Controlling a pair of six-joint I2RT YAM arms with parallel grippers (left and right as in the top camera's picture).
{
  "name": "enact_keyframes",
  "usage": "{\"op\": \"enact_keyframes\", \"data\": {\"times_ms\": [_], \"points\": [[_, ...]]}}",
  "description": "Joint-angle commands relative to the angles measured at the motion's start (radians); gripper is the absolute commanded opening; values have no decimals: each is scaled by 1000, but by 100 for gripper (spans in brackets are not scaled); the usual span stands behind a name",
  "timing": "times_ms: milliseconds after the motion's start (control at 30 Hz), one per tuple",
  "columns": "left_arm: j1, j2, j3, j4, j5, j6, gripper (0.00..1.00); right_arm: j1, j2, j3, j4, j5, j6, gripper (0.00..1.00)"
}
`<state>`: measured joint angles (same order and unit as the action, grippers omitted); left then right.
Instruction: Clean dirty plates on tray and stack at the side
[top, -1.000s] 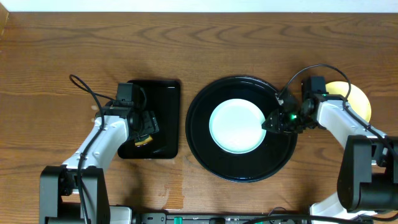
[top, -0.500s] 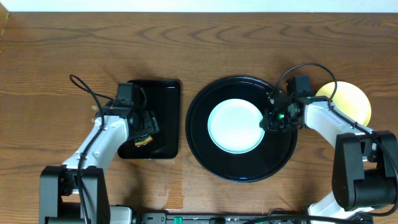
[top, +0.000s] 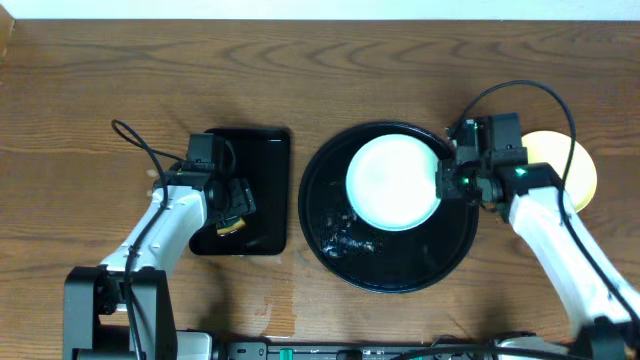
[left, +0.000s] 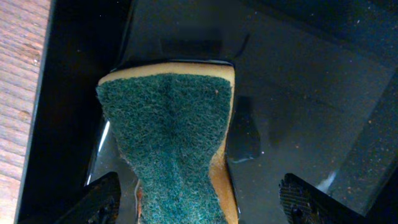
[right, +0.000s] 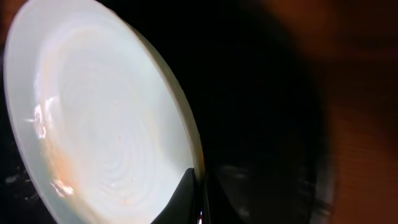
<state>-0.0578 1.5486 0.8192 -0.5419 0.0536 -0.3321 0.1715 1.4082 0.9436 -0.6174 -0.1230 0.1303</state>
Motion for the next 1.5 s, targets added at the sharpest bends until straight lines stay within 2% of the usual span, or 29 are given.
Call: {"op": "enact_keyframes", "data": {"times_ms": [0, 200, 333, 533, 700, 800, 867, 967, 1067, 1133, 1300, 1467], "points": [[2, 2, -5, -2, -1, 11, 82, 72, -79, 18, -16, 285, 15, 1], [2, 2, -5, -2, -1, 11, 82, 254, -150, 18, -32, 659, 0, 1], [2, 2, -5, -2, -1, 11, 82, 375, -147, 18, -26, 822, -39, 1], [2, 2, -5, -2, -1, 11, 82, 486, -147, 18, -6, 872, -73, 1], [2, 2, -5, -2, -1, 11, 82, 494, -147, 18, -25, 863, -45, 1], [2, 2, -5, -2, -1, 11, 82, 415, -142, 18, -86, 764, 85, 1], [2, 2, -5, -2, -1, 11, 82, 303, -127, 18, -112, 587, 122, 1], [2, 2, -5, -2, -1, 11, 82, 111, -84, 18, -117, 311, 120, 9], [2, 2, -5, -2, -1, 11, 82, -93, -11, 18, -118, -23, 58, 18], [2, 2, -5, -2, -1, 11, 82, -181, 43, 18, -125, -170, 28, 22], [2, 2, -5, -2, -1, 11, 82, -282, 181, 18, -151, -230, 17, 31], [2, 2, -5, -2, -1, 11, 83, -280, 249, 18, -156, -251, -32, 26]]}}
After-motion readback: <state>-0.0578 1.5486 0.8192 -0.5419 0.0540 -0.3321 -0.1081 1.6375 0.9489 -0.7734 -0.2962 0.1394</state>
